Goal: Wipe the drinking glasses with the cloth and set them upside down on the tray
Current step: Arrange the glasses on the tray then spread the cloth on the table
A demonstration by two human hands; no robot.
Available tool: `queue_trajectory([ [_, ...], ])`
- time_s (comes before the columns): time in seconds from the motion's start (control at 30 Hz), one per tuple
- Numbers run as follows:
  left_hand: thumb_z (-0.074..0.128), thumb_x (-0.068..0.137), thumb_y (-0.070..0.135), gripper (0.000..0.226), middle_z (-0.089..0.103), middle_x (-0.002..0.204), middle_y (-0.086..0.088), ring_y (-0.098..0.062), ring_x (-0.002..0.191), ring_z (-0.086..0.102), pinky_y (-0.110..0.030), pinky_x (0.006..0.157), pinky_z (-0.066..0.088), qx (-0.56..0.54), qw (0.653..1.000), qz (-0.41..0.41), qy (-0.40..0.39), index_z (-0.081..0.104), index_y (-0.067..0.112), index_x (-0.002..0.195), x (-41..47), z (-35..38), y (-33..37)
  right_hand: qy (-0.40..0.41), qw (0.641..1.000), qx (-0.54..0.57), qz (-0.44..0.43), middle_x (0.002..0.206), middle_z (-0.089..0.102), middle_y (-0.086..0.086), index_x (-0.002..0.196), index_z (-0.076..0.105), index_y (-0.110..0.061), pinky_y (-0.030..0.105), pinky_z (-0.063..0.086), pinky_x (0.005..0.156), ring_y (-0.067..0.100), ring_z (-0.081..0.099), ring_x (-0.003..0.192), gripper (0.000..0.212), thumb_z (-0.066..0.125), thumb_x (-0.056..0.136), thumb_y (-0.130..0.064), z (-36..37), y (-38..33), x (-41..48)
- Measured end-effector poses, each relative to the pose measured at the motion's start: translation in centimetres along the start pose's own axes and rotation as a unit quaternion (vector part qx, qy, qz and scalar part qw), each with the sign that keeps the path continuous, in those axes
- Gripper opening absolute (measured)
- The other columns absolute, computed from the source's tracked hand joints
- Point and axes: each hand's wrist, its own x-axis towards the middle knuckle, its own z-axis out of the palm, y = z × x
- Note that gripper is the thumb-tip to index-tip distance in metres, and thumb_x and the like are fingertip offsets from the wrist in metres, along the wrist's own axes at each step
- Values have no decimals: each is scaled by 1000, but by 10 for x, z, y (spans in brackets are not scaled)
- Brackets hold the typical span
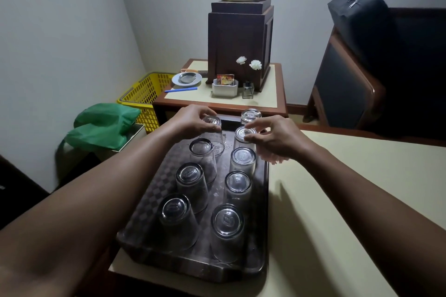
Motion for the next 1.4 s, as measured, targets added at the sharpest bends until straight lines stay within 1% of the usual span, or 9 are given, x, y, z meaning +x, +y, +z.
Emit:
queue_trajectory([
  [0.1,89,78,43,55,69,131,-2,-14,112,62,-24,79,45,-2,1000,1,0,72,28,127,-6,0,-1,82,996,21,20,118,74,1,126,71,-29,29,54,66,22,70,100,35,71,96,-47,-9,2,16],
  [0.23,90,77,44,55,71,129,-2,-15,113,64,-26,85,48,-15,1000,-2,-2,72,30,127,-11,3,-3,21,999,-29,38,130,71,6,137,66,-31,12,42,34,21,66,87,42,71,97,-43,-11,5,41],
  [0.43,92,72,45,57,73,125,0,-14,114,66,-29,90,53,-43,999,-5,6,74,31,124,-11,2,-7,-16,999,-42,18,131,72,8,129,74,-26,29,54,80,21,68,104,42,80,89,-38,2,-14,70],
  [0.6,91,74,44,60,72,126,-2,-16,115,65,-32,94,54,-50,999,-15,15,71,32,129,-15,4,-6,-56,998,-7,40,91,75,6,135,68,-29,26,51,35,15,65,41,41,76,95,-34,9,-27,70],
  [0.73,83,81,53,71,65,126,0,-18,112,63,-30,87,47,-11,998,-25,53,57,31,144,-30,-1,3,-33,997,43,48,112,72,3,147,54,-34,41,62,45,25,75,57,56,69,95,-49,-9,-28,47],
  [0.83,80,82,58,53,69,108,2,-16,96,67,-32,75,52,-50,997,-32,56,66,29,124,-54,-15,3,-70,997,-15,19,119,68,-2,141,60,-34,31,61,53,18,75,77,57,72,90,-56,-28,-22,20],
  [1.0,89,80,35,33,73,108,-4,-21,97,73,-41,87,63,-72,997,-25,-21,77,30,111,-92,-13,-1,-63,995,-70,-19,120,74,1,121,77,-35,36,60,85,16,70,100,40,83,84,-49,-15,-16,1],
  [1.23,91,78,30,30,71,105,-4,-24,98,72,-48,93,61,-107,993,-49,17,81,28,106,-94,-3,0,-49,998,-48,6,113,75,3,120,77,-32,28,52,68,18,70,91,37,80,87,-47,-10,-19,-1],
  [1.4,84,85,38,47,66,119,1,-18,105,66,-34,89,53,-70,994,-39,73,69,32,129,-105,-3,7,-1,998,34,57,120,68,2,140,57,-28,29,54,49,22,73,77,54,73,94,-49,-17,-19,-22],
])
